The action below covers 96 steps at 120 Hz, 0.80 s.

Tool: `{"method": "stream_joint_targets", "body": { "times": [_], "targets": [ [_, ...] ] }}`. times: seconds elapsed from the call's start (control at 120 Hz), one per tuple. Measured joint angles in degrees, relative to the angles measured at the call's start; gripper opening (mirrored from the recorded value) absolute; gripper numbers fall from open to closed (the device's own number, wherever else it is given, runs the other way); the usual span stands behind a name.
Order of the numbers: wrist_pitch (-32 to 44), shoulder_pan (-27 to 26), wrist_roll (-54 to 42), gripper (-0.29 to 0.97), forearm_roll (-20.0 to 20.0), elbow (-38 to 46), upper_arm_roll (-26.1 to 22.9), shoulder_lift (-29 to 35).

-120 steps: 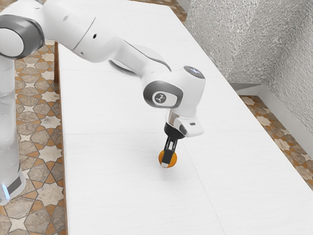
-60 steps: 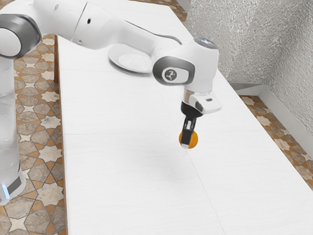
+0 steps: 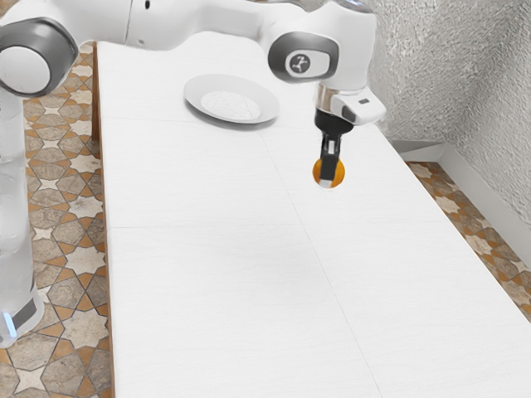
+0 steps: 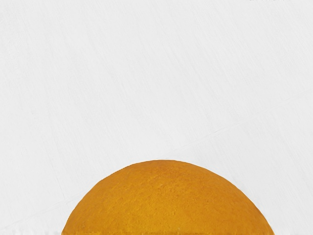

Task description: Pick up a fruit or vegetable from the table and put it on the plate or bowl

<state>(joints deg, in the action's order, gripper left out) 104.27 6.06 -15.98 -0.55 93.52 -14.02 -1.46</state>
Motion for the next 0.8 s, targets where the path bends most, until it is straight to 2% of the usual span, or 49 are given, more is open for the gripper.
{"method": "stream_joint_targets", "body": {
  "times": [0.267, 0.55, 0.8],
  "targets": [
    [-3.14, 16.47, -0.10, 0.30, 0.69, -3.22, 0.30, -0.05],
    [-6.36, 31.26, -0.31, 0.31, 1.90, -5.21, 6.78, 0.92],
    [-8.16, 45.67, -0.32, 0.30, 2.08, -5.76, 8.97, 0.90]
  ]
}}
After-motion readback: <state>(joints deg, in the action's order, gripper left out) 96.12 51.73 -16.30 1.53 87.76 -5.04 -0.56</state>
